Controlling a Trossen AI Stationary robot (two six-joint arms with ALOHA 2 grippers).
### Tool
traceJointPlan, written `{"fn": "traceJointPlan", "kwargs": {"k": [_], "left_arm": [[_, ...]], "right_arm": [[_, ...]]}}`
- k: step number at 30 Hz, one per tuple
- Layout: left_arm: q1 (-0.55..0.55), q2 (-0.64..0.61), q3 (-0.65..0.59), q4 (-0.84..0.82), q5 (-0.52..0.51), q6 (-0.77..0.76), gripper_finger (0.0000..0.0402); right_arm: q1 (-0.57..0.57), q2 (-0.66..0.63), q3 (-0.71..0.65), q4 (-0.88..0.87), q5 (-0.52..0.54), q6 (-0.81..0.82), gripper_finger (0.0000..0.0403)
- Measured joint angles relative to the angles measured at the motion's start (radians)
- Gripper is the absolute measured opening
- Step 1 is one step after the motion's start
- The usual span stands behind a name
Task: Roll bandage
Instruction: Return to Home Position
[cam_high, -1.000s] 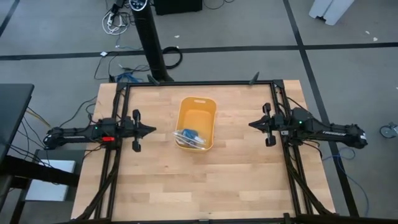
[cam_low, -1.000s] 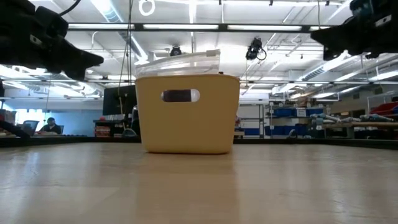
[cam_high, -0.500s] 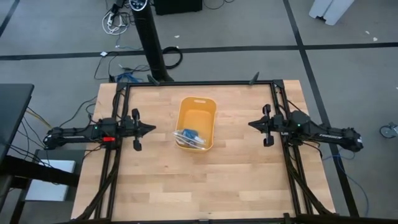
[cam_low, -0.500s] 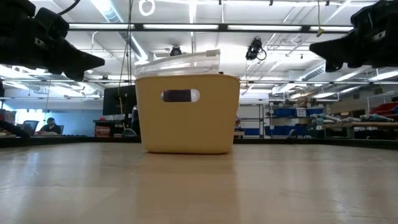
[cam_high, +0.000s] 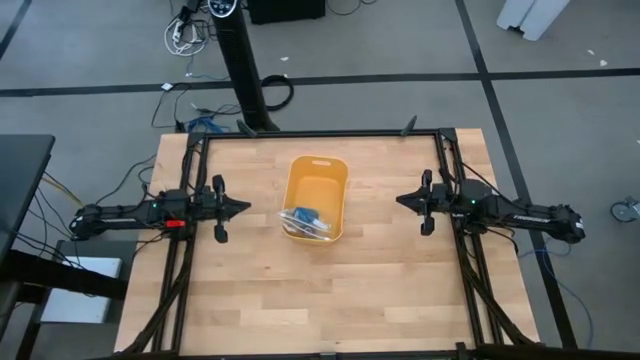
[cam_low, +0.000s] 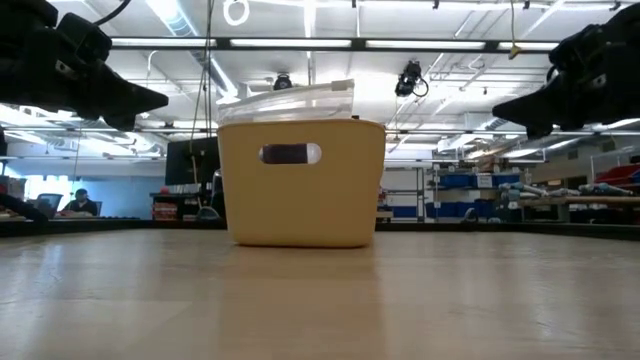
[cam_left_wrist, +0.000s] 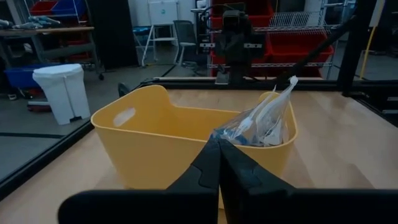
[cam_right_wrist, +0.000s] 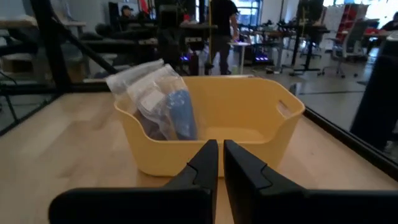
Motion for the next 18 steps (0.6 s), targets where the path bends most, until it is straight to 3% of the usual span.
{"fn": "traceJointPlan", "kwargs": {"k": [18], "left_arm": [[0.0,0.0,-0.001,0.001,-0.001,-0.042,0.0007]], "right_arm": [[0.0,0.044,-0.001,-0.007,0.042,-0.006,0.002]]}}
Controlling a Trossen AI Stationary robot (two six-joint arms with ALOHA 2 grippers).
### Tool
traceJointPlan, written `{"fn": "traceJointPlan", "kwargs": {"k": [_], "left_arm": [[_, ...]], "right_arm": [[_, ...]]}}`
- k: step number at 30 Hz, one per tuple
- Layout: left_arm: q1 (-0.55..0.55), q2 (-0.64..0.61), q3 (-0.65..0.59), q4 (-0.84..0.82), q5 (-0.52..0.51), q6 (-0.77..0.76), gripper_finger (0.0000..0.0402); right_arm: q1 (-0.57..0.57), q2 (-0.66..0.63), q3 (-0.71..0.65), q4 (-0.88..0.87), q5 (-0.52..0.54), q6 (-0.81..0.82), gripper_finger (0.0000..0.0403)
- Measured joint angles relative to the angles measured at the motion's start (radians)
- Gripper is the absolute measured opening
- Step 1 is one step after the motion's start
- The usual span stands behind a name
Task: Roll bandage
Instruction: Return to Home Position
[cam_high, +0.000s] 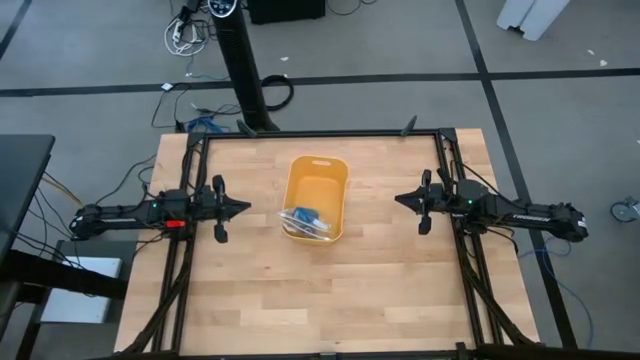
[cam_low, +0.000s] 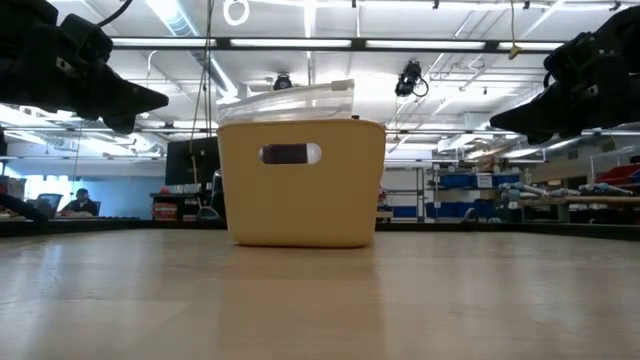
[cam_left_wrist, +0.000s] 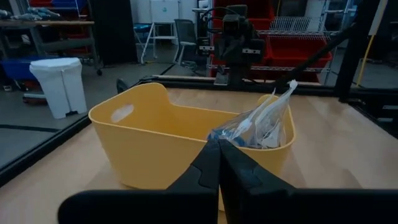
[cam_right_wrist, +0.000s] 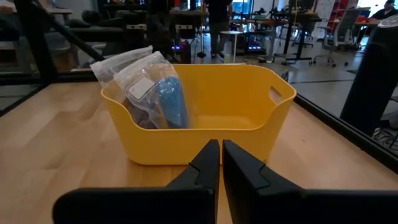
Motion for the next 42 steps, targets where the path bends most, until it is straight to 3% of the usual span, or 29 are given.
{"fn": "traceJointPlan", "kwargs": {"k": [6,13,24,42], "left_arm": [[0.0,0.0,0.0,-0.002,0.0,-0.035,0.0007],[0.0,0.0,-0.003,0.015,-0.001,0.098,0.0007],[0.0,0.0,-0.005,0.163,-0.003,0.101,0.0007],[0.0,0.0,-0.003,0.166,-0.001,0.101,0.0007]], "right_arm": [[0.0,0.0,0.0,0.0,-0.001,-0.014,0.0022],[0.0,0.0,0.0,0.005,-0.001,-0.032,0.0022],[0.0,0.0,-0.001,0.006,-0.001,-0.033,0.0022],[0.0,0.0,-0.002,0.006,-0.002,-0.033,0.0023]]}}
